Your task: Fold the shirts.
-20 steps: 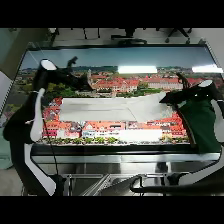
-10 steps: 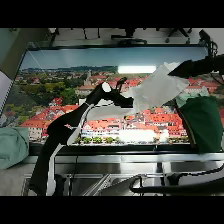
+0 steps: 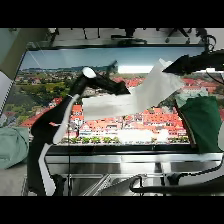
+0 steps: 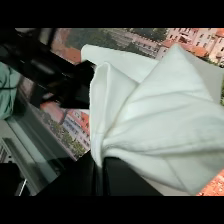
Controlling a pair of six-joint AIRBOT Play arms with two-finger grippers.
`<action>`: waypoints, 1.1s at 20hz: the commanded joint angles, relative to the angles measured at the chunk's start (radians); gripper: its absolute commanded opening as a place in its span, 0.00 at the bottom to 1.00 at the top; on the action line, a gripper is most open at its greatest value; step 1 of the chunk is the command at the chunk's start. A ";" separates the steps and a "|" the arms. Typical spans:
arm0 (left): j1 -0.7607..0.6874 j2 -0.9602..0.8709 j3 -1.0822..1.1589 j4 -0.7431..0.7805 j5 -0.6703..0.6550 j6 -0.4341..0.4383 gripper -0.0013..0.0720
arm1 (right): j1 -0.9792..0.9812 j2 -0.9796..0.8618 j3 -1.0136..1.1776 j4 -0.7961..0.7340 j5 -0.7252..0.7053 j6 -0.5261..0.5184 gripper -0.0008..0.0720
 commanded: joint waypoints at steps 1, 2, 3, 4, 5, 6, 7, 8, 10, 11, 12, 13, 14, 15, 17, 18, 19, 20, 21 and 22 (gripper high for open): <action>0.179 0.202 0.004 -0.175 -0.156 0.060 0.04 | 0.149 -0.034 0.002 0.006 -0.106 0.015 0.04; 0.232 0.267 0.004 -0.221 -0.158 0.074 0.04 | 0.211 -0.049 0.002 0.005 -0.152 0.015 0.04; 0.278 0.323 0.004 -0.257 -0.158 0.083 0.04 | 0.285 -0.068 0.002 0.005 -0.201 0.021 0.04; 0.324 0.379 0.004 -0.294 -0.158 0.096 0.04 | 0.355 -0.090 0.002 0.003 -0.250 0.023 0.04; 0.360 0.426 0.004 -0.318 -0.158 0.102 0.04 | 0.433 -0.119 0.002 -0.007 -0.317 0.023 0.04; 0.392 0.469 0.004 -0.327 -0.159 0.105 0.04 | 0.507 -0.151 0.002 -0.023 -0.385 0.021 0.04; 0.418 0.510 0.000 -0.322 -0.160 0.121 0.04 | 0.581 -0.188 0.002 -0.045 -0.458 0.021 0.04; 0.435 0.550 -0.023 -0.323 -0.158 0.146 0.04 | 0.662 -0.238 0.002 -0.076 -0.542 0.012 0.04; 0.450 0.627 -0.099 -0.323 -0.157 0.193 0.04 | 0.801 -0.352 0.002 -0.112 -0.732 -0.018 0.04; 0.451 0.660 -0.143 -0.322 -0.157 0.221 0.04 | 0.863 -0.415 0.002 -0.113 -0.830 -0.055 0.11; 0.450 0.686 -0.182 -0.323 -0.156 0.240 0.04 | 0.908 -0.467 0.002 -0.113 -0.903 -0.065 0.50; 0.449 0.710 -0.225 -0.323 -0.150 0.243 0.04 | 0.936 -0.505 0.002 -0.103 -0.927 -0.064 0.89; 0.450 0.725 -0.260 -0.323 -0.140 0.243 0.04 | 0.941 -0.518 0.002 -0.095 -0.904 -0.063 0.87; 0.450 0.735 -0.286 -0.323 -0.138 0.248 0.04 | 0.934 -0.513 0.003 -0.096 -0.870 -0.057 0.79; 0.462 0.737 -0.309 -0.325 -0.148 0.253 0.04 | 0.884 -0.454 0.003 -0.097 -0.803 -0.058 0.78; 0.462 0.737 -0.310 -0.324 -0.148 0.253 0.04 | 0.846 -0.414 0.003 -0.097 -0.763 -0.058 0.78; 0.463 0.737 -0.310 -0.324 -0.142 0.253 0.04 | 0.795 -0.369 0.003 -0.100 -0.710 -0.058 0.78; 0.463 0.737 -0.308 -0.325 -0.140 0.253 0.04 | 0.735 -0.327 0.003 -0.105 -0.653 -0.057 0.79; 0.463 0.737 -0.307 -0.325 -0.140 0.253 0.04 | 0.673 -0.292 0.003 -0.105 -0.599 -0.057 0.79; 0.462 0.737 -0.307 -0.325 -0.140 0.253 0.04 | 0.602 -0.260 0.003 -0.107 -0.544 -0.057 0.80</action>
